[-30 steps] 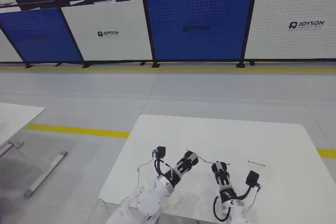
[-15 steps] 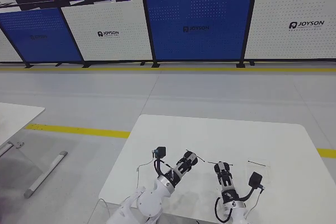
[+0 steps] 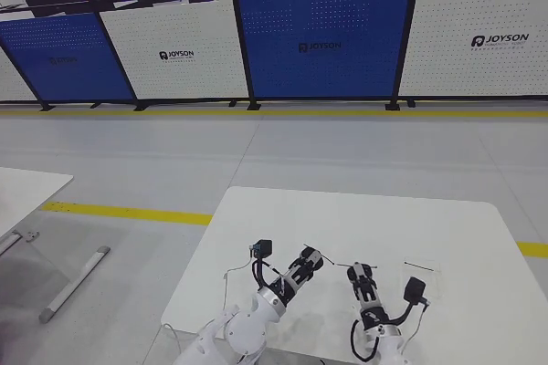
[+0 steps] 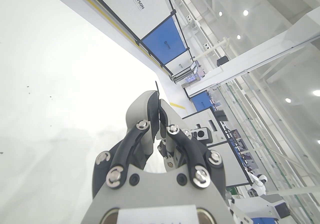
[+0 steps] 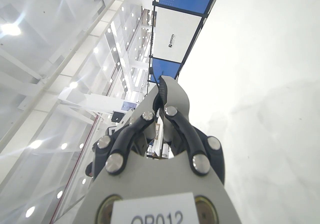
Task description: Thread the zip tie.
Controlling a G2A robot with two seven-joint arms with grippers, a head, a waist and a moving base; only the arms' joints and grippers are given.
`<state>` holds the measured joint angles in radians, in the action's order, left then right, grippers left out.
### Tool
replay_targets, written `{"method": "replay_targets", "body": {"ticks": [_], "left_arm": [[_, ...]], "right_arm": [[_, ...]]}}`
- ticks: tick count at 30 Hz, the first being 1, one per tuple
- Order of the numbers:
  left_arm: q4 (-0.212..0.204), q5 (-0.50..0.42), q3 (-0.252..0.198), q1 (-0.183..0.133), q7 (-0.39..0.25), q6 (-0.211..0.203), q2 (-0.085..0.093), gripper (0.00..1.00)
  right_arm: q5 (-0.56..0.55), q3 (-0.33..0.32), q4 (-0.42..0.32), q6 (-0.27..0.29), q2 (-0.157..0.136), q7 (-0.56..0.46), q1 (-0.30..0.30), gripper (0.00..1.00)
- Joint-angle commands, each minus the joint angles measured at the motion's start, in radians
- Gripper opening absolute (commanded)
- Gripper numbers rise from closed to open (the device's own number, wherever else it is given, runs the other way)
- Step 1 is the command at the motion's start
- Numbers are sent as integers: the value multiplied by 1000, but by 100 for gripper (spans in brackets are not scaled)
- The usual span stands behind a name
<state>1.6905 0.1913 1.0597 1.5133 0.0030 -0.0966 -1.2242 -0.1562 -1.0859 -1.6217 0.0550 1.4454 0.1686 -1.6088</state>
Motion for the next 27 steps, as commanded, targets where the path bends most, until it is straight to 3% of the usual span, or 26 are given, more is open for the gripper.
{"method": "replay_targets", "body": {"ticks": [1, 27], "left_arm": [[0, 0, 0, 0, 0, 0, 0, 0], [0, 0, 0, 0, 0, 0, 0, 0]], "right_arm": [[-4, 5, 6, -3, 2, 3, 6, 0], [-11, 6, 13, 16, 8, 10, 5, 0]]}}
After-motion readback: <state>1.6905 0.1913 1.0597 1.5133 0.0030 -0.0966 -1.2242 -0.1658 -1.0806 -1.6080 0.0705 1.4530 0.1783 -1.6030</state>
